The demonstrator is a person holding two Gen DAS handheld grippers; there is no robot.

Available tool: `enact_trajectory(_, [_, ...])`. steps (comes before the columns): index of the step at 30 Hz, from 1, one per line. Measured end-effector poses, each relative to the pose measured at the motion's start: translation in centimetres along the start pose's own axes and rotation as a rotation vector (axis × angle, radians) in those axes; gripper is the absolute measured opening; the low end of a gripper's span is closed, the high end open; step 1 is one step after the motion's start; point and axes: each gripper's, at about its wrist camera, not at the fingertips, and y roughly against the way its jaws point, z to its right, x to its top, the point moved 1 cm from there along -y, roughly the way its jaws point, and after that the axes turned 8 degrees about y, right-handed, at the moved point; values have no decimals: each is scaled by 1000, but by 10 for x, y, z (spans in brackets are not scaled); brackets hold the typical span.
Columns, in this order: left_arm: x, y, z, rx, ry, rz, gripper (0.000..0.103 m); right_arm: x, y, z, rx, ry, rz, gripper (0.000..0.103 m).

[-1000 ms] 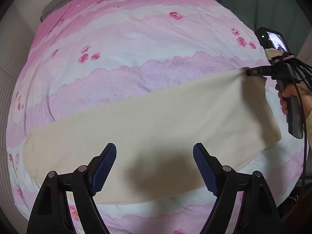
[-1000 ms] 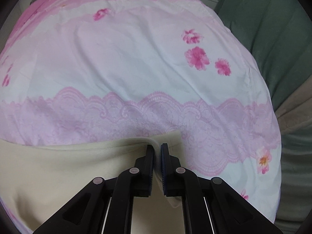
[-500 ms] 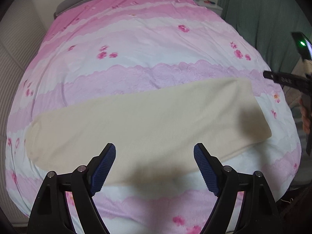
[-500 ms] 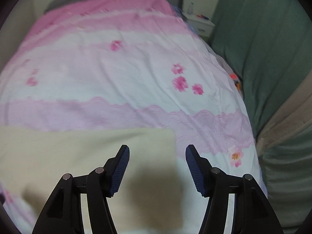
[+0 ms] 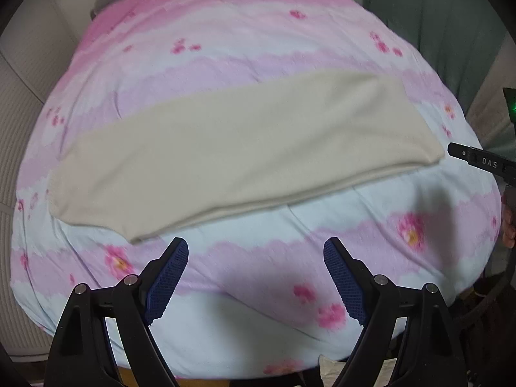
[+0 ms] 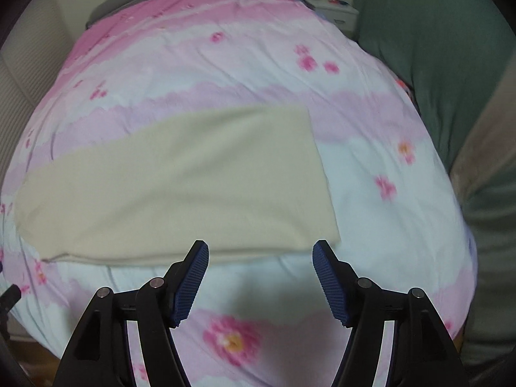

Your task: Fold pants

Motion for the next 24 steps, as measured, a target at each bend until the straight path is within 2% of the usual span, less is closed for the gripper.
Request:
enact_trajectory(4, [-11, -12, 24, -21, -56, -16, 86, -31, -16, 20, 25, -103, -18, 64])
enact_trajectory(7, [-13, -26, 47, -32, -92, -23, 86, -44, -37, 36, 20, -170, -31, 53])
enact_trajectory(10, [-11, -35, 61, -60, -92, -45, 86, -50, -61, 48, 45, -236, -54, 49])
enact_trajectory(15, [-9, -39, 72, -62, -102, -46, 86, -46, -95, 52, 72, -267, -88, 49])
enact_trajectory(18, [-9, -43, 72, -56, -99, -52, 86, -48, -120, 56, 117, -310, -133, 49])
enact_trajectory(24, [-10, -51, 67, -53, -55, -75, 86, -43, -130, 61, 176, -366, -85, 49])
